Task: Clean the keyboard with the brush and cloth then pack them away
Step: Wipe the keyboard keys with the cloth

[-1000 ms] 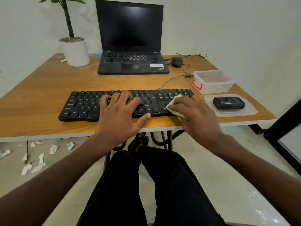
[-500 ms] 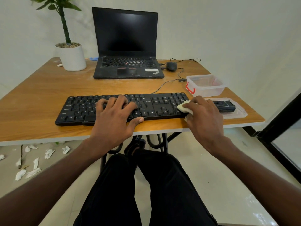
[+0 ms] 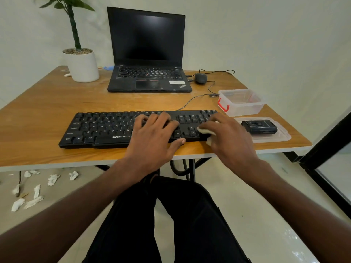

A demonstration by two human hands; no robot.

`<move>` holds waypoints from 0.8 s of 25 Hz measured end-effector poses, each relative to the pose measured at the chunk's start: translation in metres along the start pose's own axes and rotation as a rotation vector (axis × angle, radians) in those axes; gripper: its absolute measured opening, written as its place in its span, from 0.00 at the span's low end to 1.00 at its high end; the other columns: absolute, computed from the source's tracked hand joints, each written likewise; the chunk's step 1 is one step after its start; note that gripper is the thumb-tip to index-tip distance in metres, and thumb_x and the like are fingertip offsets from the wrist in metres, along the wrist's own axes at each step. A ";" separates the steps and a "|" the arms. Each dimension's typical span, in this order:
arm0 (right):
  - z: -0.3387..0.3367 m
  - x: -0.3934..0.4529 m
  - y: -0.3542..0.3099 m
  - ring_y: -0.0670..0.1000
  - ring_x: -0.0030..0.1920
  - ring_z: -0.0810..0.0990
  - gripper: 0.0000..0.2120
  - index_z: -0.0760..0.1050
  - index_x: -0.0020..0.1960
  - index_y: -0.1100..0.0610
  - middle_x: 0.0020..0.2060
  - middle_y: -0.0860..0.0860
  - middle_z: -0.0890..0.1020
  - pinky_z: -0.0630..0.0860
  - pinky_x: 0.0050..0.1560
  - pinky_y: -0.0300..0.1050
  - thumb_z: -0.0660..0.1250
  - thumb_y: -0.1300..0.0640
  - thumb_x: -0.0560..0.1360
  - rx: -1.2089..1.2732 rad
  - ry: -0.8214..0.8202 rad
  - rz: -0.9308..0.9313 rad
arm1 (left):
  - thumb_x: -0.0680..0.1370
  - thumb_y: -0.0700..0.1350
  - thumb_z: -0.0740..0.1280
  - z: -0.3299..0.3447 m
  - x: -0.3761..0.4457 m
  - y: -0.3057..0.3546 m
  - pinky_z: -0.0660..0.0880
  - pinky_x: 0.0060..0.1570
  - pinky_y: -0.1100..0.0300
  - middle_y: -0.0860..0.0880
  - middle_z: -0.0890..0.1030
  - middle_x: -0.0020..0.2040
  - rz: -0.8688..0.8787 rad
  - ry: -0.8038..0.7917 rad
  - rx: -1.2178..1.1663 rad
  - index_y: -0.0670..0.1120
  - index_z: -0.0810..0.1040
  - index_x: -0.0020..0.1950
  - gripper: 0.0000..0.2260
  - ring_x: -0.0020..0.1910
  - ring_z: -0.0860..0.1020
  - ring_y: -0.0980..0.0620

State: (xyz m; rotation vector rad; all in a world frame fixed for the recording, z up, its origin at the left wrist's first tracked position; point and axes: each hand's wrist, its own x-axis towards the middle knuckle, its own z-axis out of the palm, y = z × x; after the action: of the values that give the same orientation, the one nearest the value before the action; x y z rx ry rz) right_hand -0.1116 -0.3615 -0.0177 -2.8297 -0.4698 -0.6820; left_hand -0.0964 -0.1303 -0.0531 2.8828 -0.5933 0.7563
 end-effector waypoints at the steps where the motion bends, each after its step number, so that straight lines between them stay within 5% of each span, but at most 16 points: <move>1: -0.001 0.002 0.006 0.52 0.57 0.75 0.17 0.82 0.65 0.49 0.59 0.48 0.78 0.72 0.46 0.47 0.72 0.60 0.77 -0.035 0.021 0.059 | 0.83 0.67 0.56 0.002 0.000 0.000 0.62 0.69 0.45 0.52 0.74 0.63 0.011 0.005 -0.014 0.54 0.75 0.71 0.24 0.64 0.74 0.48; 5: -0.007 0.005 0.024 0.55 0.58 0.75 0.16 0.81 0.65 0.50 0.60 0.51 0.76 0.76 0.47 0.54 0.71 0.58 0.78 -0.168 0.000 0.293 | 0.83 0.64 0.60 0.005 -0.005 -0.004 0.62 0.69 0.44 0.51 0.73 0.62 0.012 0.042 -0.034 0.54 0.76 0.70 0.21 0.62 0.74 0.49; 11: -0.007 0.002 0.004 0.53 0.58 0.78 0.23 0.81 0.68 0.51 0.61 0.51 0.76 0.78 0.54 0.48 0.72 0.66 0.75 0.059 -0.084 0.000 | 0.83 0.62 0.62 0.004 -0.005 -0.001 0.62 0.69 0.44 0.51 0.74 0.62 0.007 0.044 -0.030 0.53 0.76 0.70 0.20 0.63 0.73 0.47; 15: -0.015 0.004 0.024 0.49 0.60 0.76 0.24 0.81 0.67 0.47 0.61 0.46 0.77 0.77 0.58 0.47 0.74 0.64 0.74 0.109 -0.170 -0.025 | 0.83 0.63 0.61 0.004 -0.004 -0.002 0.62 0.69 0.44 0.51 0.74 0.62 0.000 0.038 -0.050 0.53 0.76 0.70 0.21 0.63 0.73 0.47; 20: -0.020 0.002 0.028 0.52 0.54 0.81 0.19 0.83 0.63 0.51 0.55 0.50 0.84 0.79 0.56 0.52 0.75 0.65 0.74 0.196 0.168 0.143 | 0.82 0.65 0.59 0.004 -0.004 -0.004 0.63 0.68 0.44 0.52 0.74 0.61 -0.010 0.034 -0.106 0.54 0.76 0.69 0.22 0.63 0.72 0.48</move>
State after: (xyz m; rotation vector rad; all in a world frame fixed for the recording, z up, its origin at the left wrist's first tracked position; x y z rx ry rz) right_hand -0.1084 -0.3916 -0.0025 -2.5674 -0.2858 -0.7904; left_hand -0.0956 -0.1258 -0.0587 2.7686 -0.5959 0.7473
